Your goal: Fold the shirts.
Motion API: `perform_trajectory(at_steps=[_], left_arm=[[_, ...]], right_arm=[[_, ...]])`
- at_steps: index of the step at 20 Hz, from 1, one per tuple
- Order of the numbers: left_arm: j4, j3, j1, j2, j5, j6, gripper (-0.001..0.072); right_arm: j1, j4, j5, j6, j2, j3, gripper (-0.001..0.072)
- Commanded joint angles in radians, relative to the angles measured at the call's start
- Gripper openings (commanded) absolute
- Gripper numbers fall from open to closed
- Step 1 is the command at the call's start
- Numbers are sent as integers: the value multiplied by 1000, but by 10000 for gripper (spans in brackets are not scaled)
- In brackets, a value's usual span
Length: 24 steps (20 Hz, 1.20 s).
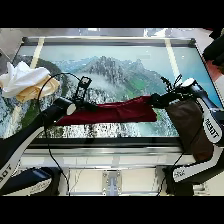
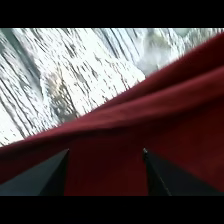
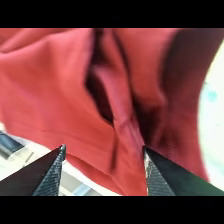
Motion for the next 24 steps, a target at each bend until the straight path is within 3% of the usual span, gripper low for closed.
perform_trajectory(at_steps=[1,6,9,22,23,24], left_arm=[[0,1,60,40,84,-60,549],[-3,1,86,51,115,-59,549],[-6,1,86,51,115,-63,549],[-14,0,86,51,114,-63,548],[-13,0,86,51,114,-62,548],[-13,0,86,51,114,-62,548]], right_arm=[[-63,-57,-10,35,1,1,603],[-126,-52,23,48,-27,0,604],[-116,32,7,-5,-69,0,604],[11,116,-29,-60,-136,0,592],[15,122,-26,-59,-135,1,534],[16,142,-14,-59,-134,1,279]])
